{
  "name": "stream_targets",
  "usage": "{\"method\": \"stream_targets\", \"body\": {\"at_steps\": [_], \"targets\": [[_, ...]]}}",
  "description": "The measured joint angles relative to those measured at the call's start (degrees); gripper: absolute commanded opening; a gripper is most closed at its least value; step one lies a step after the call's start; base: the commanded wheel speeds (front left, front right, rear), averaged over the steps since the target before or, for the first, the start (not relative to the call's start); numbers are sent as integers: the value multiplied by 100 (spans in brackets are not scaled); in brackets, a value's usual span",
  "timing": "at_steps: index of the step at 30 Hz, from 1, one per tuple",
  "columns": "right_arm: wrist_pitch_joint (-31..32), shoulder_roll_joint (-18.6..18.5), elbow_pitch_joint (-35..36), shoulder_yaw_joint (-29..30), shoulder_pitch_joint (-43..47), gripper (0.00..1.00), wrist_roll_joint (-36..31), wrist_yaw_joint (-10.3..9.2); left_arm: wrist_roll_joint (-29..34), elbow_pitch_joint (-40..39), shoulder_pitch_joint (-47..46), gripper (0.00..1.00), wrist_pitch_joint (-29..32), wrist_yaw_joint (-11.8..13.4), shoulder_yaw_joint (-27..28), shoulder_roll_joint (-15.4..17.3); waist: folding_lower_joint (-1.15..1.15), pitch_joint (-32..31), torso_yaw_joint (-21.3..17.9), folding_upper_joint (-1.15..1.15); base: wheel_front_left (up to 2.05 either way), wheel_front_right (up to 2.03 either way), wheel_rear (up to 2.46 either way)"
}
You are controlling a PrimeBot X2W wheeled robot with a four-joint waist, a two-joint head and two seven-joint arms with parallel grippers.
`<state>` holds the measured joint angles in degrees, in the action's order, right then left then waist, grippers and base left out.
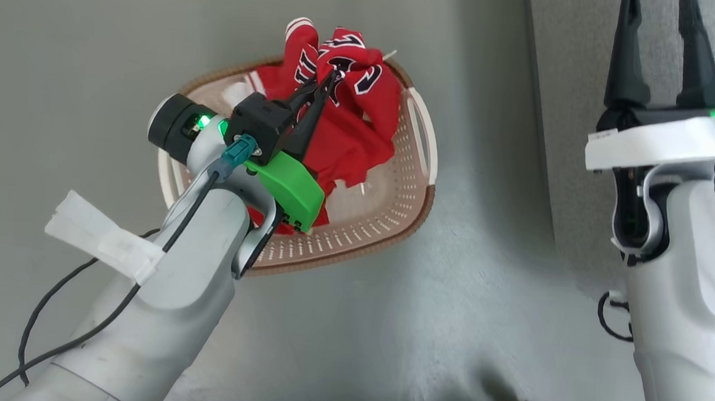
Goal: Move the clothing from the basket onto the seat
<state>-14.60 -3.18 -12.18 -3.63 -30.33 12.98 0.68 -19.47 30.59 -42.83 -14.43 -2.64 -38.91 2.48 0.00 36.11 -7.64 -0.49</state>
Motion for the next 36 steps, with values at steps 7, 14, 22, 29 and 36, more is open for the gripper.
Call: {"method": "stream_targets", "body": {"at_steps": [7,14,22,29,36], "targets": [[0,4,-188,38,416,100,-38,83,-1,-86,136,0,0,21,110,-11,0,-567,207,0,0,0,0],[0,8,-350,25,800,100,-38,154,-42,-79,420,0,0,21,197,-19,0,-1145,385,0,0,0,0],[0,11,-519,8,1207,100,-45,233,-100,-80,667,0,1,21,327,-30,0,-1810,556,0,0,0,0],[0,14,-684,-179,1564,100,-44,289,-166,4,1006,0,1,20,396,-33,0,-2388,681,0,0,0,0],[1,27,-898,-561,1874,100,-46,387,-218,57,1284,0,1,14,427,-15,-1,-2882,757,0,0,0,0]]}}
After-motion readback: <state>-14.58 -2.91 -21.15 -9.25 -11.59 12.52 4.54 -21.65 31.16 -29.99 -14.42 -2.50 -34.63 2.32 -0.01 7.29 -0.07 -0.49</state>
